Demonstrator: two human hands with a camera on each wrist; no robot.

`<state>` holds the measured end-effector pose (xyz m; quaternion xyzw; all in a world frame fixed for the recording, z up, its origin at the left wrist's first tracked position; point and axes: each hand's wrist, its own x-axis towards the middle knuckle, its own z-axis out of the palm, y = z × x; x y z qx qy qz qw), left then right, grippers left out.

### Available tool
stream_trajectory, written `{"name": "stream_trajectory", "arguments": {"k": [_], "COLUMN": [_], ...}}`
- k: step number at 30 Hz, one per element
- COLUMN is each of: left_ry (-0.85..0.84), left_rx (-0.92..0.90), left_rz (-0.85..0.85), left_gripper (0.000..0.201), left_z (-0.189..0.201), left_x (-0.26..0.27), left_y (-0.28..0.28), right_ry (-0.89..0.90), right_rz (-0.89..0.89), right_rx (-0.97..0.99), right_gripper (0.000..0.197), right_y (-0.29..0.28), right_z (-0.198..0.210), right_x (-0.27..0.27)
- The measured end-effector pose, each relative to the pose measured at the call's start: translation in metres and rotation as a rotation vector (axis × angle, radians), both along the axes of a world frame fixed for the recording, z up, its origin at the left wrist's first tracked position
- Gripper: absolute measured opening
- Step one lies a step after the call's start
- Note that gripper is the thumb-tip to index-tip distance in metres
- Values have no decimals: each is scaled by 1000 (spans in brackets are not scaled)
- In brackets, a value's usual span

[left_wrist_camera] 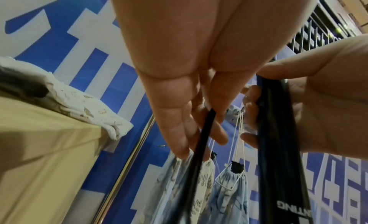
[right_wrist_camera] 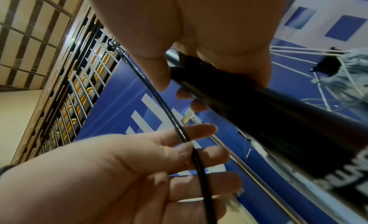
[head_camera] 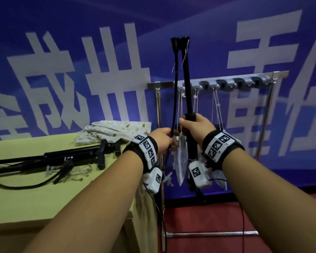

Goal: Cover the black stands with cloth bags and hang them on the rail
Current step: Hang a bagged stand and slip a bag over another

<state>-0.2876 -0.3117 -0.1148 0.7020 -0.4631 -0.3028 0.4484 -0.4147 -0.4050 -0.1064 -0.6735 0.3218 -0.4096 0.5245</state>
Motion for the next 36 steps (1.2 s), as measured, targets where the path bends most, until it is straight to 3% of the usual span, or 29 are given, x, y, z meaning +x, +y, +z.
{"name": "stream_trajectory", "arguments": {"k": [8,12,18,22,26,31,36], "left_ry": [31,57,128,207,190,144,13], "left_rx": [179,177,121,-23,-179,-401,-622], "left_rz": [-41,-37,88,215,293,230,250], "left_gripper": [12,24,15,22,57,101,107], "left_z": [-32,-45,-69,-56,-48,-45,-44], "left_x": [5,9,31,41,44,43,46], "left_y": [-37,-45,-58,-62,-58,-51,-46], "right_ry": [49,-7,-42,-56,-36,-31,7], "right_rz": [-47,-26,-2,-16,-6,18,36], "right_rx": [-16,27,61,83,82,103,134], "right_gripper": [38,16,14,14,12,11,13], "right_y": [-11,-15,-21,-19,-17,-15,-16], "right_z": [-57,-87,-129,-147,-152,-155,-161], "right_x": [5,8,12,18,23,21,18]}}
